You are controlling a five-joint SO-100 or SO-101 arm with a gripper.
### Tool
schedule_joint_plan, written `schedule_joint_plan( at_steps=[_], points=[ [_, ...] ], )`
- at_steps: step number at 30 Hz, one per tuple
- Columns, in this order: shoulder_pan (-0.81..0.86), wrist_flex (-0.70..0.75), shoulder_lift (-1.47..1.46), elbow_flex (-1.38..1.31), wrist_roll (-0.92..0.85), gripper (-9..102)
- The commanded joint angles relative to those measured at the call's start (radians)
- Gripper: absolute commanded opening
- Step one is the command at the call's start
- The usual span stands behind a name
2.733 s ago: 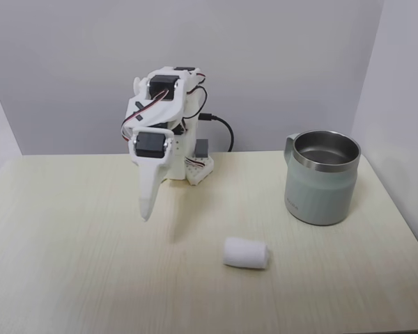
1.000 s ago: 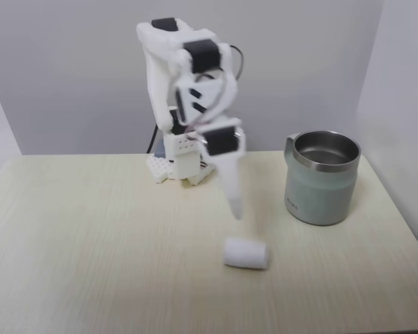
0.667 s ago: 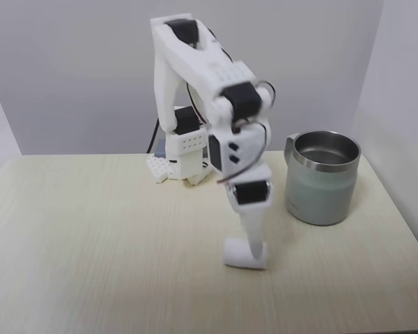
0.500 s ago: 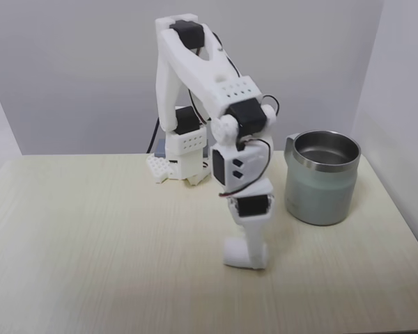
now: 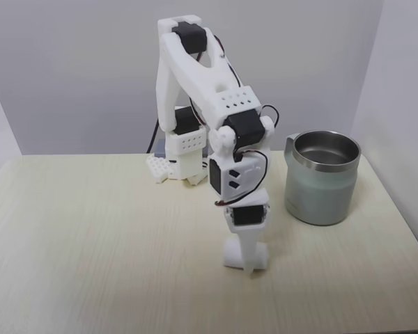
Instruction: Grasp a dressing and put it in the cup.
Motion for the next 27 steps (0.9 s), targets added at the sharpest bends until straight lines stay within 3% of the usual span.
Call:
schedule_joint_plan(
  at_steps=[1, 6, 14, 27],
  points=[
    [0.011, 0.011, 0.002, 0.049, -0.008, 16],
    [-0.002, -0.005, -0.006, 0.049, -0.094, 0],
    [0.009, -0.009, -0.038, 0.040, -0.118, 0],
    [-0.012, 0.445, -0.321, 0.460, -0.235, 0]
  ],
)
